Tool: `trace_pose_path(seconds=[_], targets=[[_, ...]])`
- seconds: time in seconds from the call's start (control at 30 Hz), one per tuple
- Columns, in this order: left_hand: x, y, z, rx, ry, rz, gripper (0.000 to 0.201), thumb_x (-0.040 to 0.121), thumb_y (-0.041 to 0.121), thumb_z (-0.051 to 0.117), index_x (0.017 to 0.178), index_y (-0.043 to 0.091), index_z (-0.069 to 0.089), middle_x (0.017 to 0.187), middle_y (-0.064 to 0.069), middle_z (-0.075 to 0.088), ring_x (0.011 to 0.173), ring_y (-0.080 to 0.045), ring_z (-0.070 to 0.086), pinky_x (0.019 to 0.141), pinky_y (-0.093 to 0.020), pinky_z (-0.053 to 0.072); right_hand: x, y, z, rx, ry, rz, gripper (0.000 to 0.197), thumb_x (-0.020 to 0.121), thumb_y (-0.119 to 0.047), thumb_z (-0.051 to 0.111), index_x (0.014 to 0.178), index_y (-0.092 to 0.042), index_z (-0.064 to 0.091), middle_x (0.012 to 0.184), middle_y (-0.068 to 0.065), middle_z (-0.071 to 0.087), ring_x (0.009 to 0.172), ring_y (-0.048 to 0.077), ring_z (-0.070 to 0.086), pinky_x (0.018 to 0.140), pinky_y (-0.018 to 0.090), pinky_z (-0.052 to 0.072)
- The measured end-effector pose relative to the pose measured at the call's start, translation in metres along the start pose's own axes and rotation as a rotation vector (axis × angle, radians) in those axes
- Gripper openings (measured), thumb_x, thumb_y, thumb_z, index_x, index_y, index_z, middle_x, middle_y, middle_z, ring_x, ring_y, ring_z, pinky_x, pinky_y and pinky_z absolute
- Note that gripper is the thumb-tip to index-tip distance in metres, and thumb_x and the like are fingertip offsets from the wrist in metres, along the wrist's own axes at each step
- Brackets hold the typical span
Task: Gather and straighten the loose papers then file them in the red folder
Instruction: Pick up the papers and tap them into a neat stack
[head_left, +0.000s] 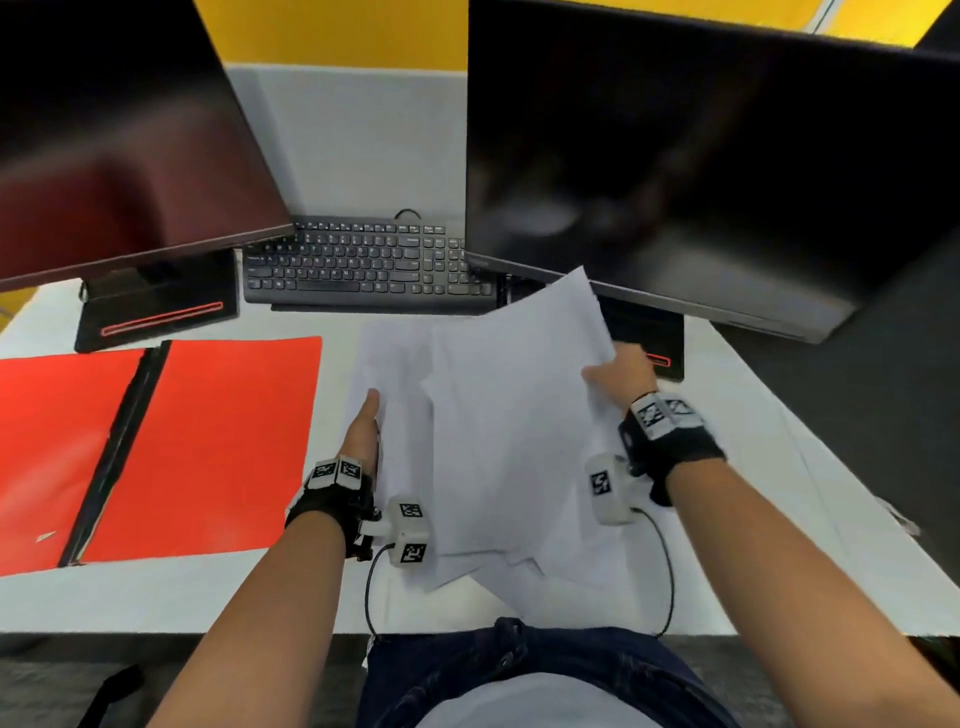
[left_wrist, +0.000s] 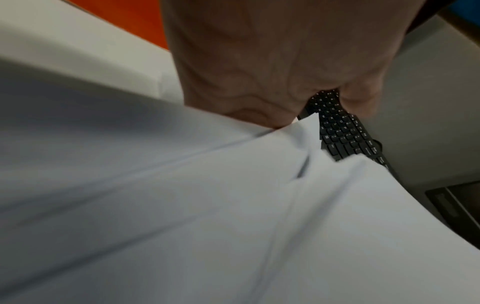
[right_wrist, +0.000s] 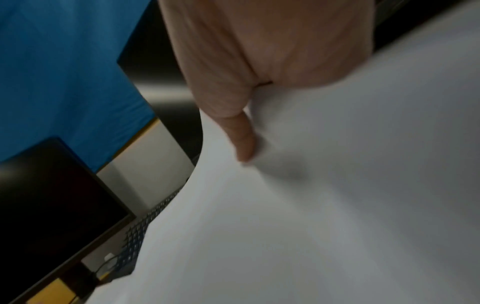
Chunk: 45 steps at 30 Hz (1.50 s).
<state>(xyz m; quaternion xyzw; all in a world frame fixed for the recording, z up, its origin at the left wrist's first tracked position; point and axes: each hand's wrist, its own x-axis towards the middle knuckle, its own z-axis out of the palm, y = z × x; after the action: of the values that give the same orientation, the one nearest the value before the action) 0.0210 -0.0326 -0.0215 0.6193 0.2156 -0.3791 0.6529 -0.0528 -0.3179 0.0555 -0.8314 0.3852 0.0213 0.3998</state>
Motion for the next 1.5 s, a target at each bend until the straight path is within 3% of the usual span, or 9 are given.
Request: trace_pose_path(seconds=[0.23,0.43,0.53,0.77,0.9,1.07,1.23,1.4,1.5], targets=[[0.024,-0.011,-0.019,0.165,0.000,-0.058,0.099,0.045,0.073,0.076,0.132,0.032,0.053,0.141,-0.005,0.052,0.131,-0.028,0.047,0.112,-0.048,0.032,0.012,0.016,0.040,0.006,-0.388,0.113,0.094,0.085,-0.045,0.063,0.150,-0.012,0.004,0.151,0.012,0.033,0.136,0.028,0.038,0.108,0.035,0.031],[0.006,-0.001,-0.005,0.345,0.110,-0.041,0.090,0.042,0.043,0.085,0.119,0.006,0.058,0.107,-0.015,0.069,0.092,-0.033,0.067,0.094,-0.042,0.050,-0.004,0.048,0.064,-0.214,-0.454,0.016,0.106,0.083,-0.058,0.057,0.150,-0.014,-0.013,0.161,0.004,0.002,0.149,0.023,0.006,0.121,0.045,0.004],[0.000,0.002,0.003,0.412,0.144,0.017,0.045,0.074,0.011,0.075,0.112,-0.001,0.055,0.103,-0.012,0.065,0.078,-0.026,0.062,0.077,-0.033,0.049,-0.020,0.049,0.079,-0.101,-0.515,-0.088,0.108,0.081,-0.055,0.061,0.150,-0.016,-0.012,0.161,-0.001,-0.005,0.149,0.017,0.001,0.122,0.043,0.007],[0.001,0.013,-0.010,0.279,0.205,0.224,0.056,0.078,-0.019,0.057,0.130,-0.001,0.050,0.125,-0.016,0.059,0.098,-0.028,0.060,0.095,-0.044,0.044,-0.010,0.055,0.066,-0.110,-0.249,-0.017,0.085,0.087,-0.040,0.060,0.151,-0.014,0.010,0.157,0.007,0.018,0.144,0.029,0.020,0.117,0.043,0.022],[-0.006,0.039,-0.042,0.370,0.197,0.272,0.064,0.066,-0.002,0.078,0.125,-0.004,0.052,0.110,-0.020,0.068,0.093,-0.023,0.065,0.085,-0.038,0.044,0.002,0.051,0.037,-0.211,0.050,0.335,0.074,0.080,-0.028,0.066,0.140,-0.009,0.026,0.142,0.018,0.031,0.130,0.038,0.032,0.105,0.044,0.033],[0.000,0.040,-0.060,0.607,0.381,0.256,0.064,0.081,-0.017,0.057,0.140,-0.001,0.040,0.129,-0.016,0.054,0.118,-0.030,0.051,0.096,-0.038,0.040,0.007,0.061,0.024,-0.371,-0.163,0.392,0.075,0.090,-0.030,0.048,0.151,-0.009,0.011,0.153,0.023,0.022,0.139,0.041,0.027,0.115,0.047,0.026],[0.007,0.031,-0.056,0.628,0.394,0.247,0.065,0.082,-0.014,0.057,0.142,0.003,0.037,0.139,-0.023,0.049,0.126,-0.038,0.048,0.102,-0.041,0.038,0.006,0.060,0.031,0.027,-0.171,0.383,0.054,0.069,-0.028,0.078,0.110,0.001,0.058,0.083,0.010,0.062,0.080,0.029,0.060,0.077,0.034,0.049],[0.008,0.025,-0.041,0.614,0.345,0.252,0.065,0.082,-0.014,0.056,0.141,0.003,0.037,0.138,-0.023,0.050,0.126,-0.037,0.047,0.099,-0.040,0.039,-0.005,0.046,0.037,0.101,-0.248,0.303,0.036,0.070,-0.013,0.079,0.102,-0.006,0.061,0.097,0.010,0.065,0.087,0.027,0.060,0.063,0.027,0.046],[0.008,0.023,-0.033,0.631,0.337,0.268,0.065,0.080,-0.014,0.056,0.140,0.005,0.039,0.137,-0.020,0.051,0.125,-0.037,0.048,0.094,-0.038,0.040,-0.006,0.042,0.036,0.003,-0.173,0.230,0.042,0.073,-0.006,0.074,0.113,0.003,0.062,0.113,0.018,0.066,0.104,0.034,0.062,0.085,0.036,0.053]])
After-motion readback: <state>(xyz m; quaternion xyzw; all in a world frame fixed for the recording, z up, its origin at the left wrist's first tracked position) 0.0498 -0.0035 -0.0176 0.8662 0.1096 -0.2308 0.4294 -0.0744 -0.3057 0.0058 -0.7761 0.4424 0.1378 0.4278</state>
